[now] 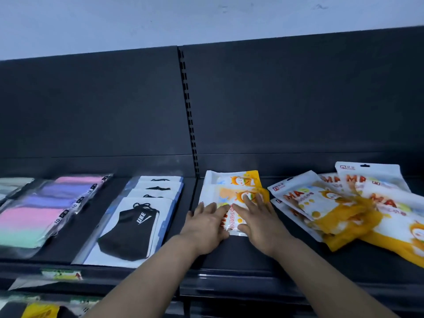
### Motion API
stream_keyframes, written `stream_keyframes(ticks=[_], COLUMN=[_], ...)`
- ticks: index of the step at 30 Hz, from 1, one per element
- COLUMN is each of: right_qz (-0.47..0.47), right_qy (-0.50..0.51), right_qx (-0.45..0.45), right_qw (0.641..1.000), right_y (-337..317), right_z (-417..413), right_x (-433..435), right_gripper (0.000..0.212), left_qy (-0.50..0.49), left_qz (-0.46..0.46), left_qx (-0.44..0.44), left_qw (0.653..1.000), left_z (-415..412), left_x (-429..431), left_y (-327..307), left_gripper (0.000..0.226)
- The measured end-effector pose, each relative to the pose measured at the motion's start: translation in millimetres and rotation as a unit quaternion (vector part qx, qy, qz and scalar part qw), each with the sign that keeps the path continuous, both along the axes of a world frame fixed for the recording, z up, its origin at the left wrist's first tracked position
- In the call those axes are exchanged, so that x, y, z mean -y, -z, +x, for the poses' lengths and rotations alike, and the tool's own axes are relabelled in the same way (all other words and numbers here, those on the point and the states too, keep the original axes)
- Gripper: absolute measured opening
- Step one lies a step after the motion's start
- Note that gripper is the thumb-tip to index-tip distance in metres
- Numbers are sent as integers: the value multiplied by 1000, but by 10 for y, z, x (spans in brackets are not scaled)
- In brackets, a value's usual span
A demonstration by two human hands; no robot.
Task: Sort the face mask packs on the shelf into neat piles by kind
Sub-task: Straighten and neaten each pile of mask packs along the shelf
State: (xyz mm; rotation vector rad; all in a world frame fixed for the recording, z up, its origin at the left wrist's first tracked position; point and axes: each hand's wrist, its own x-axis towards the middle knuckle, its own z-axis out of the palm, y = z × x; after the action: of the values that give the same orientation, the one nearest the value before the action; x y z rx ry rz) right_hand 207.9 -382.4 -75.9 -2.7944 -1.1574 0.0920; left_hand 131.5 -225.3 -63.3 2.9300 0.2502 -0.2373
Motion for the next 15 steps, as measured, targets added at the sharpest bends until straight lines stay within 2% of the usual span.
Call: stream_keyframes(ticks=[4, 8, 11, 15], right_qz=[34, 80, 51, 41], right_qy=[30, 100, 182, 254], right_qx=[21, 117, 110, 102], right_qw=[999, 985, 976, 961], right_y=[-42, -40, -81, -167], right_z=[-56, -92, -42, 59], right_x=[69, 360, 664, 1057], right_gripper=[55, 49, 53, 57], left_qy=[-9, 25, 59, 122], left_qz=[4, -10, -27, -14], left_qx=[-15, 75, 132, 139], left_qw=[1000, 997, 989, 983], left_z=[64, 153, 297, 496], left_x=[12, 76, 243, 628], left_y=[-36, -133, -215, -260], left_gripper=[72, 69, 55, 47])
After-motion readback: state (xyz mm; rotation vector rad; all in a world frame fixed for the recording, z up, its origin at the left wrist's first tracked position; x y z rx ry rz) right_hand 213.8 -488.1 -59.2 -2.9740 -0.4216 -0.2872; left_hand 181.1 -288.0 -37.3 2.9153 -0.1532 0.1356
